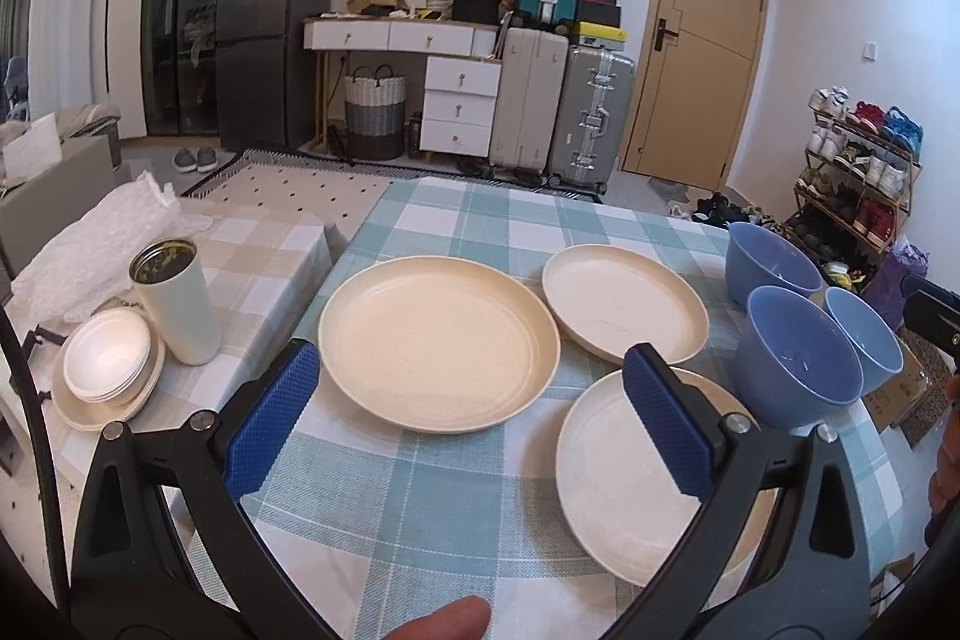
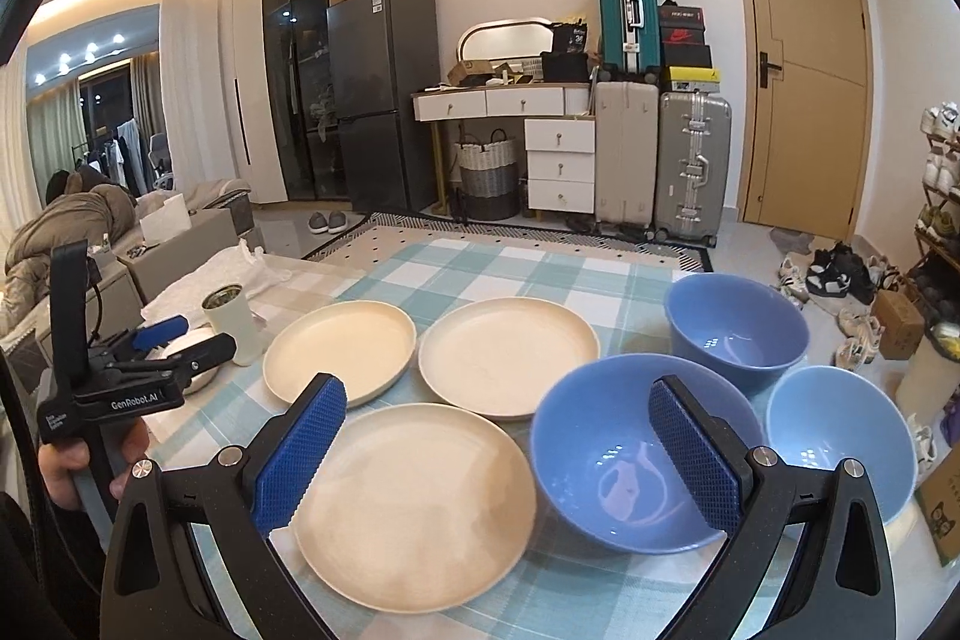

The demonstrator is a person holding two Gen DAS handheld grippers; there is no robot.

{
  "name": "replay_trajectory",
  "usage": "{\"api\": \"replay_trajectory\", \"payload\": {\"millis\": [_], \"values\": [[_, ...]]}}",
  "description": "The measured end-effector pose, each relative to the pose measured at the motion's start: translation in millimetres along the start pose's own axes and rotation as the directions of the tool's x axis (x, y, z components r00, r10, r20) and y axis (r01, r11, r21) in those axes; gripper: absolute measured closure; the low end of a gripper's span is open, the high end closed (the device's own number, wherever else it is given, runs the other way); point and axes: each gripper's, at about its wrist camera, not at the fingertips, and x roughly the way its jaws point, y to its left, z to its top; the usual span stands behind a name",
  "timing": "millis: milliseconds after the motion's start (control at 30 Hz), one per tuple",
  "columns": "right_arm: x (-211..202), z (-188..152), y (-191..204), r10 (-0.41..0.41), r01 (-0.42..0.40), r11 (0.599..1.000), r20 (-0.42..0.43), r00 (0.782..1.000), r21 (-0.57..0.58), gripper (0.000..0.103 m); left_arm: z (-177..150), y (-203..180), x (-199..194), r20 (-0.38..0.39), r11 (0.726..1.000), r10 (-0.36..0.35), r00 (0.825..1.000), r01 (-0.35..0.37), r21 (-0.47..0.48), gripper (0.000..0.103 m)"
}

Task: Organize plates and bowls
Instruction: 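Move both grippers forward toward the rim of the nearest cream plate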

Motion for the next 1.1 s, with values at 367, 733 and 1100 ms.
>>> {"api": "replay_trajectory", "payload": {"millis": [367, 733, 1100], "values": [[34, 28, 31, 0.042, -0.042, 0.999, -0.041, 0.998, -0.013, 0.0, 17, 39, 28, -0.085, 0.995, 0.054, 0.995, -0.061, -0.082, 0.003], [81, 42, 57, 0.076, -0.079, 0.996, -0.086, 0.993, -0.034, 0.0, 19, 49, 57, -0.136, 0.995, 0.059, 0.989, -0.07, -0.077, 0.003], [126, 43, 71, 0.098, -0.104, 0.994, -0.146, 0.984, -0.033, 0.0, 18, 66, 88, -0.183, 0.991, 0.09, 0.979, -0.106, -0.08, 0.003]]}}
